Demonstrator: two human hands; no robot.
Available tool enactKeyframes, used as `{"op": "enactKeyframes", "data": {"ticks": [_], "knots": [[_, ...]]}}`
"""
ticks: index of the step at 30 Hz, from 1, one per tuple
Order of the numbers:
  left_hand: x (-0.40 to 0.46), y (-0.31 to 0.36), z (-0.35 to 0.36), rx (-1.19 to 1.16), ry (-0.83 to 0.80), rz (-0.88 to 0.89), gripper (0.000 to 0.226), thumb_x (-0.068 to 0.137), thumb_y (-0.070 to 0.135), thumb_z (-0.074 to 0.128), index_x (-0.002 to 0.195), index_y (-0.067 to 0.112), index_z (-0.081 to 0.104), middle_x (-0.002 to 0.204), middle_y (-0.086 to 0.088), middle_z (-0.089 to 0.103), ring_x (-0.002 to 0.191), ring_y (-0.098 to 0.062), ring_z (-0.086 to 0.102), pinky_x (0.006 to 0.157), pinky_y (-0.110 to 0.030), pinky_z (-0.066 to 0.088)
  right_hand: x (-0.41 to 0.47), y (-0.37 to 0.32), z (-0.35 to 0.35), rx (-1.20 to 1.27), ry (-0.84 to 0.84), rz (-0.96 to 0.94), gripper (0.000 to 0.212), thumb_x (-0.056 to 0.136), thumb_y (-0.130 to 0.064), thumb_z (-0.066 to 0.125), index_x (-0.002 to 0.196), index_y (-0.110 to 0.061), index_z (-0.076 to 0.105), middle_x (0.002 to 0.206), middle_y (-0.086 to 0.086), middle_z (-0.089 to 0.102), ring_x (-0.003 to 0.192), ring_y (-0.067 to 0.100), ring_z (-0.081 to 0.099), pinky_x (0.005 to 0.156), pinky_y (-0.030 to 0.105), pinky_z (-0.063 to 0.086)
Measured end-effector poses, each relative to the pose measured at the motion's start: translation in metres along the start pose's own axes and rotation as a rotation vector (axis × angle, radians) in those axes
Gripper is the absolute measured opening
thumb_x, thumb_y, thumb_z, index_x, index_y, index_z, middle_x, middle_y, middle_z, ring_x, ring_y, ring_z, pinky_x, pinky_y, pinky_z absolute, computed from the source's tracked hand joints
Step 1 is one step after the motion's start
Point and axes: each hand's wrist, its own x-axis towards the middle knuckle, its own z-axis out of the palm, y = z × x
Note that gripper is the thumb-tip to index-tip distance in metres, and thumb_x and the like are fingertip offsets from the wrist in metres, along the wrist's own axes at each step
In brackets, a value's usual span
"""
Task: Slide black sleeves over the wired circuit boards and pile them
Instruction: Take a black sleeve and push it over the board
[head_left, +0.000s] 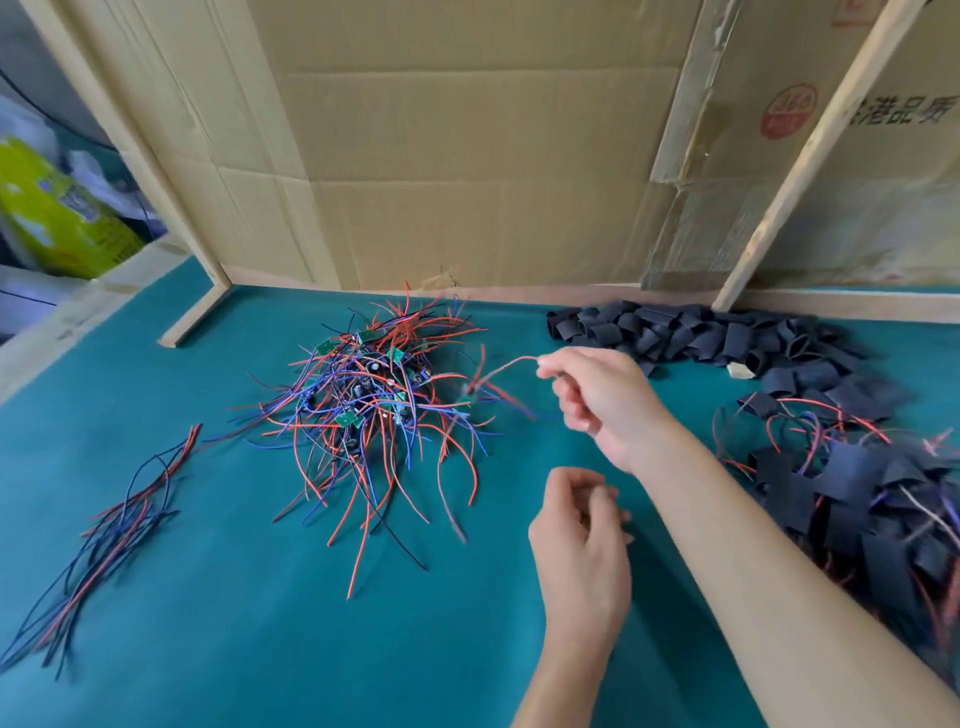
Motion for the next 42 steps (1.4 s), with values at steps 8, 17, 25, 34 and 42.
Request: {"op": "enactKeyframes", "data": {"ticks": [8, 17, 25, 34, 42], "knots": [[-0.016, 0.043, -0.022, -0.172, 0.136, 0.045, 0.021, 0.110, 0.024, 0.042, 0.114, 0.026, 0.062, 0.101, 0.012, 0.074, 0.082, -0.012, 0.074, 0.073, -0.037, 0.061, -0.083, -0.001, -0.056, -0.045, -0.075, -0.153, 0.016, 0.081, -0.021, 0.070, 0.068, -0.013, 0.066, 0.063, 0.005, 0.051, 0.055, 0.015, 0.043, 0.047, 0.024, 0.032], [-0.013, 0.044, -0.027, -0.287, 0.129, -0.004, 0.024, 0.109, 0.027, 0.043, 0.100, 0.011, 0.059, 0.096, -0.006, 0.075, 0.087, -0.022, 0.076, 0.066, -0.032, 0.060, -0.137, 0.018, -0.088, -0.591, -0.511, 0.010, 0.019, 0.078, -0.031, 0.076, 0.076, -0.014, 0.069, 0.068, -0.002, 0.065, 0.066, 0.010, 0.055, 0.065, 0.024, 0.042], [-0.015, 0.043, -0.024, -0.201, 0.102, 0.039, 0.011, 0.100, 0.003, 0.057, 0.098, 0.010, 0.065, 0.090, -0.006, 0.075, 0.082, -0.019, 0.077, 0.062, -0.023, 0.057, -0.121, -0.006, -0.099, -0.805, -0.645, 0.166, 0.017, 0.080, -0.031, 0.075, 0.090, -0.017, 0.077, 0.079, -0.001, 0.075, 0.070, 0.008, 0.064, 0.066, 0.025, 0.047], [-0.016, 0.045, -0.025, -0.203, 0.076, 0.046, 0.013, 0.097, 0.002, 0.062, 0.088, 0.010, 0.069, 0.084, -0.007, 0.075, 0.080, -0.024, 0.073, 0.067, -0.016, 0.054, 0.035, -0.004, -0.097, -1.154, 0.114, -0.011, 0.038, 0.090, -0.022, 0.072, 0.127, -0.024, 0.068, 0.140, 0.004, 0.059, 0.130, 0.029, 0.054, 0.098, 0.034, 0.043], [-0.014, 0.041, -0.028, -0.173, 0.034, 0.073, 0.029, 0.084, -0.008, 0.063, 0.097, 0.018, 0.064, 0.097, 0.009, 0.075, 0.098, -0.013, 0.075, 0.074, -0.020, 0.057, 0.071, 0.034, -0.107, -1.370, 0.187, -0.078, 0.042, 0.103, -0.027, 0.057, 0.146, -0.030, 0.057, 0.142, 0.006, 0.062, 0.134, 0.037, 0.045, 0.108, 0.041, 0.039]]}}
